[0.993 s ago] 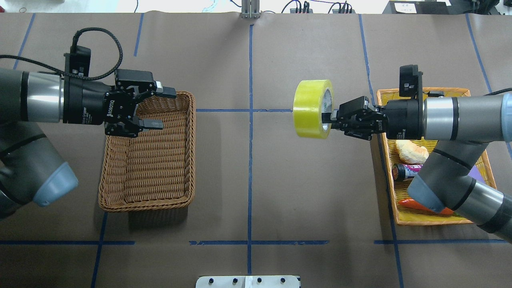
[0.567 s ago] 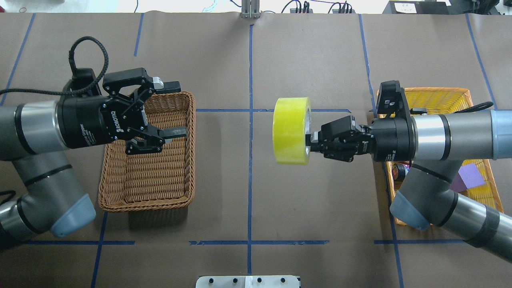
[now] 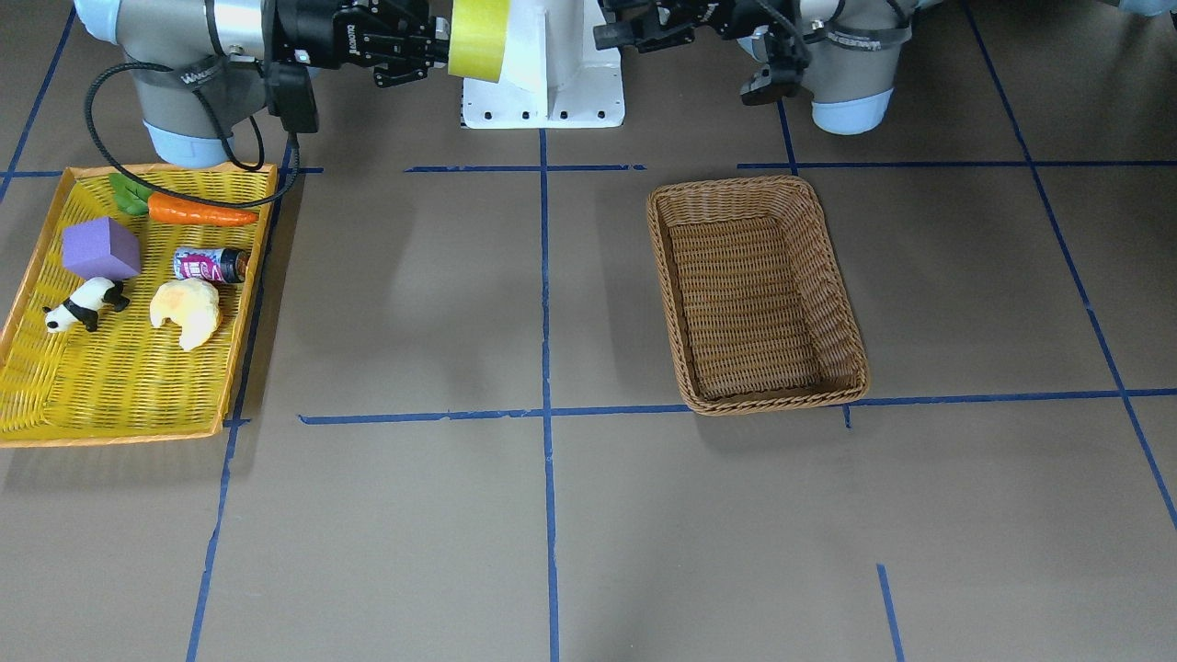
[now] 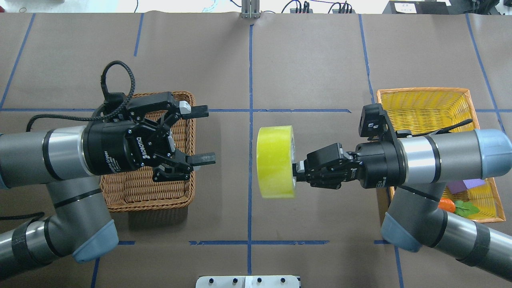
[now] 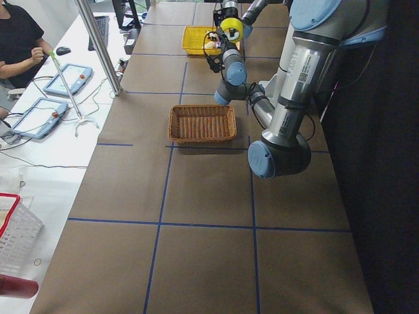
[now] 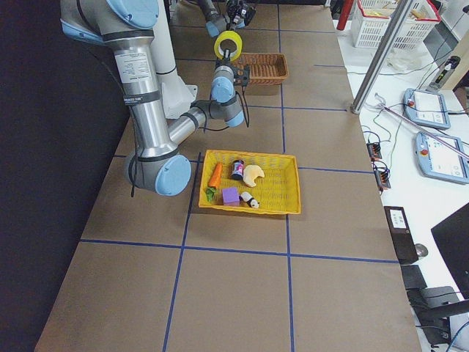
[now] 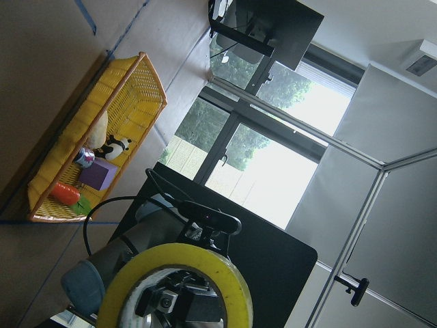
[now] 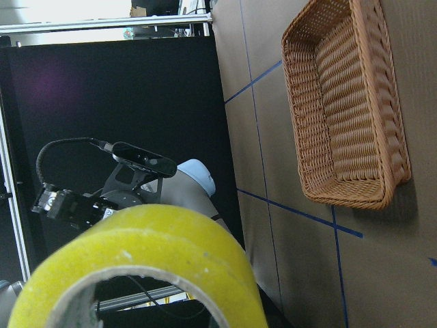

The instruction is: Move tape to another basket

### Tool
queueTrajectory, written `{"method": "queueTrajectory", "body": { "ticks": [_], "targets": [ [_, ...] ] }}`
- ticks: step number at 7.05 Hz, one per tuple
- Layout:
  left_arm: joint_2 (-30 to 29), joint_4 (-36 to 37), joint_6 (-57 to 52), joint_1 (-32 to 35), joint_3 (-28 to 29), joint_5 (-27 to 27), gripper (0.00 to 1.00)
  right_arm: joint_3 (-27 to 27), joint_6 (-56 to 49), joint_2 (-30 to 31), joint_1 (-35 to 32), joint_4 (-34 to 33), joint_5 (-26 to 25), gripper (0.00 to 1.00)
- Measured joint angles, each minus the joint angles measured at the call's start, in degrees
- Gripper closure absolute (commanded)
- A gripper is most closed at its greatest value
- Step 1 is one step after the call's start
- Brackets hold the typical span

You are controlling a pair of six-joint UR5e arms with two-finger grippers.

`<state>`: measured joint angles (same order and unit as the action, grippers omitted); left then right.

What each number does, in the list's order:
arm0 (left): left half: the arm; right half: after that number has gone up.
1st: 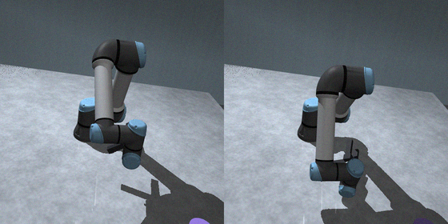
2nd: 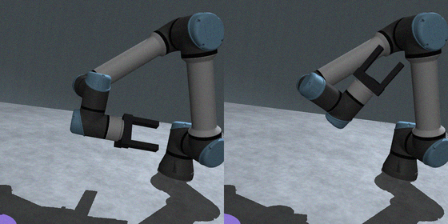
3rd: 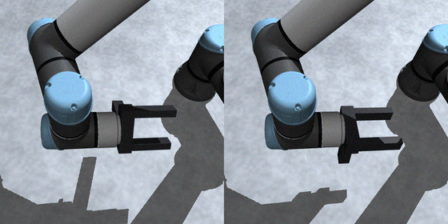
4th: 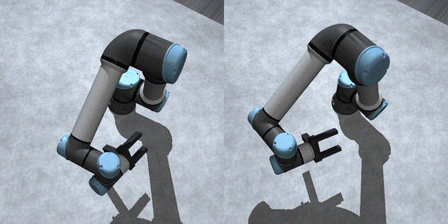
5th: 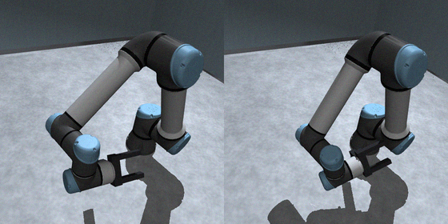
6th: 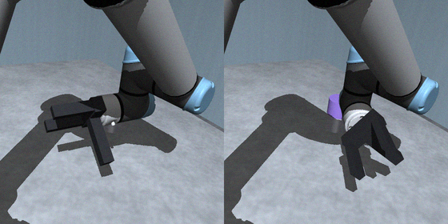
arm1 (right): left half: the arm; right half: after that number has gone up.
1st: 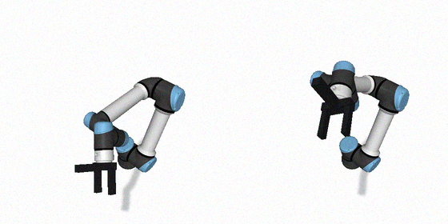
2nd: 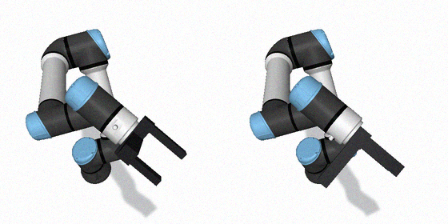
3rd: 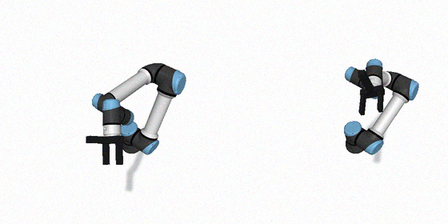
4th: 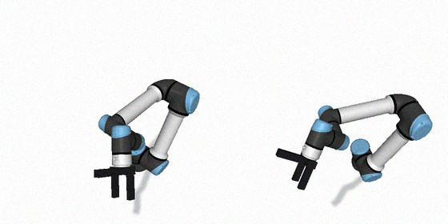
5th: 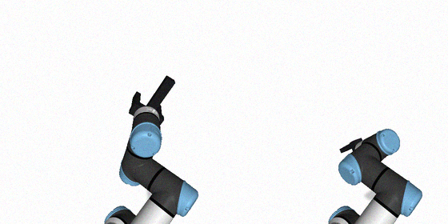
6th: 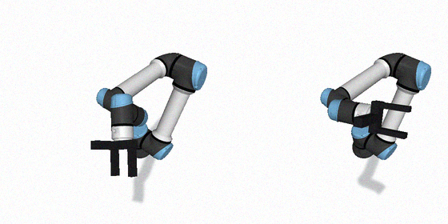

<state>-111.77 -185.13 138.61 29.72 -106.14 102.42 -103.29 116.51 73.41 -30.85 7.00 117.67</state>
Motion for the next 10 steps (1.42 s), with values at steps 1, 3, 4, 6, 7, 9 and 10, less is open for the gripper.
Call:
{"method": "queueTrajectory", "body": {
  "ticks": [1,3,4,6,7,9,10],
  "targets": [
    [-0.5,0.0,-0.1,-0.8,0.0,0.0,0.0,0.2,-0.1,-0.5,1.4,0.0,-0.4,1.0],
    [-2.1,0.1,-0.2,-2.1,0.5,-0.1,0.0,0.3,-0.2,-1.2,4.1,-0.1,-2.8,0.99],
    [-2.8,0.2,-0.2,-2.5,0.8,-0.2,0.0,0.4,-0.3,-1.6,5.1,-0.3,-3.8,0.99],
    [-3.6,0.4,-0.2,-3.4,1.1,-0.9,0.0,0.7,-0.4,-2.6,6.6,-0.8,-5.4,0.99],
    [-3.8,0.4,-0.3,-4.4,1.2,-2.1,0.0,0.8,-0.5,-2.8,7.1,-0.9,-6.0,0.99],
    [-3.8,0.3,-0.3,-5.6,1.1,-3.2,0.03,0.9,-0.7,-2.9,7.4,-0.9,-6.3,0.98],
    [-3.8,0.3,-0.4,-5.8,1.0,-3.3,0.41,1.0,-0.7,-2.9,7.4,-0.9,-6.3,0.85]
  ]
}}
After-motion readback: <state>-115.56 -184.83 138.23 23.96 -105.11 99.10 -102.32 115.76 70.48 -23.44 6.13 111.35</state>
